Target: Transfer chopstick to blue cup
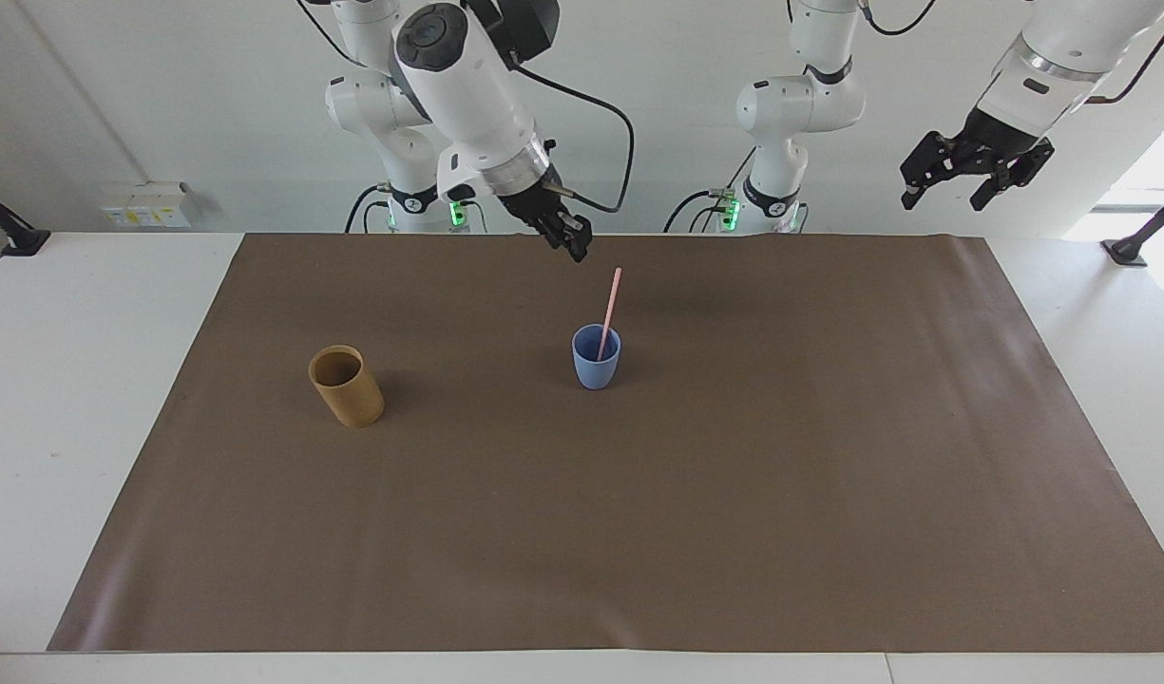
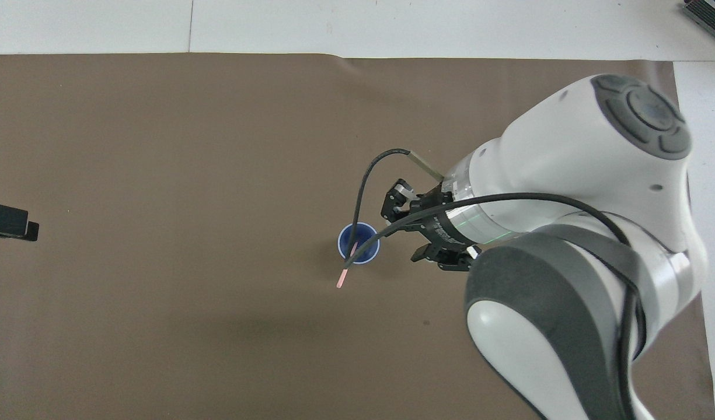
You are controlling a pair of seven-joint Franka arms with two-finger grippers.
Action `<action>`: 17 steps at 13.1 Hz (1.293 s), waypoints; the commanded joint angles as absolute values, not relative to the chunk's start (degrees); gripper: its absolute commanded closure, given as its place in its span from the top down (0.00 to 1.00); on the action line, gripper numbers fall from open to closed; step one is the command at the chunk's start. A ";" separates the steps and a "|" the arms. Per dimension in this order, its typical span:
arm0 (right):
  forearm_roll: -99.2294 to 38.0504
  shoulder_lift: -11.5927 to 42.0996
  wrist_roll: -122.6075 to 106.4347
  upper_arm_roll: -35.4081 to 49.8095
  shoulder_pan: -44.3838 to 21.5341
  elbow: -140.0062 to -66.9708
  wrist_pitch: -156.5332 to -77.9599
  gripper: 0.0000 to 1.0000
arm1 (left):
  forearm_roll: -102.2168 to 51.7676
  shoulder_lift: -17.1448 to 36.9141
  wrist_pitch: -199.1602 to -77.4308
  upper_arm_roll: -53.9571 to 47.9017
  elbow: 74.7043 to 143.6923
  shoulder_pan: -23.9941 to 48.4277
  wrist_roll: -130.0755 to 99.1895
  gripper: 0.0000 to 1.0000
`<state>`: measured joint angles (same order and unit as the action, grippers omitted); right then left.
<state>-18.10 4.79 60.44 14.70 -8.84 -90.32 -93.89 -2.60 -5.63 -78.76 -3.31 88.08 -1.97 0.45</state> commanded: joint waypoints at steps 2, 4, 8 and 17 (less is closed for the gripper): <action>-10.83 0.53 44.77 14.85 -4.23 -91.41 -90.10 1.00 | -3.08 -6.15 -77.78 -3.52 87.98 -2.55 0.70 1.00; -5.92 -0.52 38.79 14.59 -3.00 -91.14 -89.04 1.00 | -3.08 -6.15 -77.78 -3.52 87.98 -2.55 0.70 1.00; 2.90 -0.97 22.45 13.89 -0.62 -87.72 -87.37 1.00 | -3.08 -6.15 -77.78 -3.52 87.98 -2.55 0.70 1.00; 1.67 -3.42 7.13 5.46 -0.09 -86.65 -82.26 1.00 | -3.08 -6.15 -77.78 -3.52 87.98 -2.55 0.70 1.00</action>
<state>1.82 -1.70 10.39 7.36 -0.59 -85.38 -82.76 -2.60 -5.63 -78.76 -3.31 88.08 -1.97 0.45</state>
